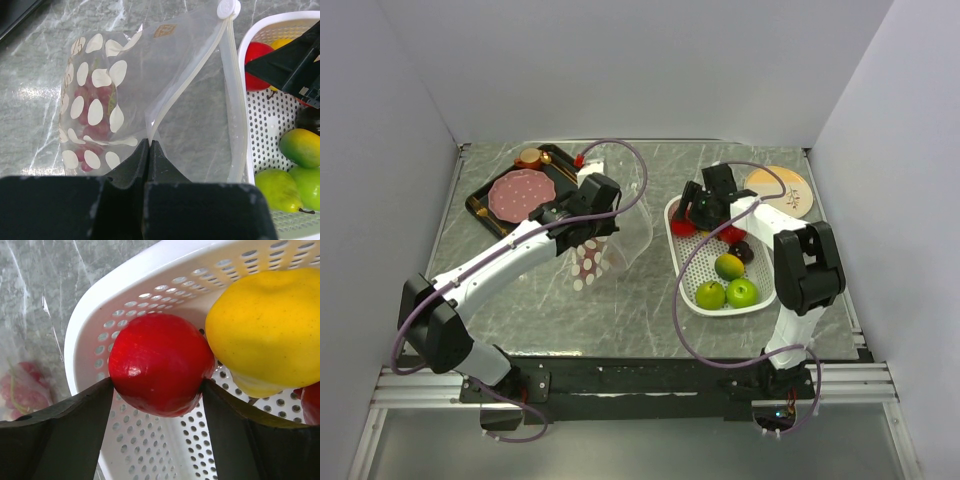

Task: Place the food in the zip-top bag and seal the zipper
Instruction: Pick up the fake fruit from the bin.

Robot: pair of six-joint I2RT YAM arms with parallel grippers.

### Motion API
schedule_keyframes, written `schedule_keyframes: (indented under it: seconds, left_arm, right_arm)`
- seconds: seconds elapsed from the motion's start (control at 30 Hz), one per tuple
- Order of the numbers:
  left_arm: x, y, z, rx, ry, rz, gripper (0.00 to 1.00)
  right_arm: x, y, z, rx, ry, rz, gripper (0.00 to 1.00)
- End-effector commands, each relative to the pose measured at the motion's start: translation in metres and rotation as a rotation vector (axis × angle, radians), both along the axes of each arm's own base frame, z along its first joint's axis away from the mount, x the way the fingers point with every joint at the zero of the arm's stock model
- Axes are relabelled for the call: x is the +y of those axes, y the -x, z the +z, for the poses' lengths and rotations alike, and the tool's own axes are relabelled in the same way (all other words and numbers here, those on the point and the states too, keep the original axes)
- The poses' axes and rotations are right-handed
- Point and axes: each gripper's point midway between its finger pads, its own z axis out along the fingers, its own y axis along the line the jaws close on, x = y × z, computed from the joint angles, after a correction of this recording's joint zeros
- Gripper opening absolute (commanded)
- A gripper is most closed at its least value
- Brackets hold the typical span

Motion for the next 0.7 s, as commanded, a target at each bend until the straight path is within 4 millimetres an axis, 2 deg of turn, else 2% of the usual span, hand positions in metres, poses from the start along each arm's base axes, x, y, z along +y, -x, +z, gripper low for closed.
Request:
schedule_keyframes:
  seconds: [0.0,0.1,0.17,0.2,0.23,0.3,0.43,0.57,0.6,0.67]
  left_arm:
    - [-0.001,-0.002,0.014,-0.037,0.029,-0.015,0.01]
    - [0.0,-0.002,0.014,-0.037,0.029,-0.013,0.01]
    - [-0.001,-0.002,0.013,-0.038,0.03,-0.015,0.01]
    - [-0.001,-0.002,0.013,-0.037,0.03,-0.017,0.01]
    - [-0.001,-0.002,0.013,-0.037,0.029,-0.015,0.01]
    - [-0.001,-0.002,0.011,-0.032,0.028,-0.013,0.01]
    - [0.0,-0.002,0.01,-0.03,0.025,-0.01,0.01]
    - [0.0,-0.002,0.011,-0.032,0.025,-0.009,0.01]
    - [0.0,-0.003,0.012,-0.035,0.025,-0.009,0.01]
    - [0.0,-0.003,0.012,-0.036,0.024,-0.008,0.01]
  right_arm:
    - [-0.005,-0.007,-0.002,-0.002,0.042,-0.01,0.71]
    - [-0.006,-0.004,-0.001,-0.018,0.04,-0.006,0.52]
    - [-0.008,-0.004,-0.001,-0.021,0.042,-0.006,0.45]
    - [-0.007,-0.003,-0.002,-0.02,0.044,-0.002,0.35]
    - [-0.007,-0.003,-0.002,-0.02,0.048,0.005,0.31]
    - [-0.006,-0.001,-0.001,-0.025,0.038,0.011,0.17]
    - [-0.002,-0.003,0.008,-0.056,0.019,0.026,0.01]
    - [-0.001,-0.001,0.021,-0.099,-0.005,0.027,0.0]
    - [-0.002,-0.001,0.032,-0.126,-0.011,0.021,0.0]
    - [-0.003,0.003,0.039,-0.145,-0.016,0.018,0.0]
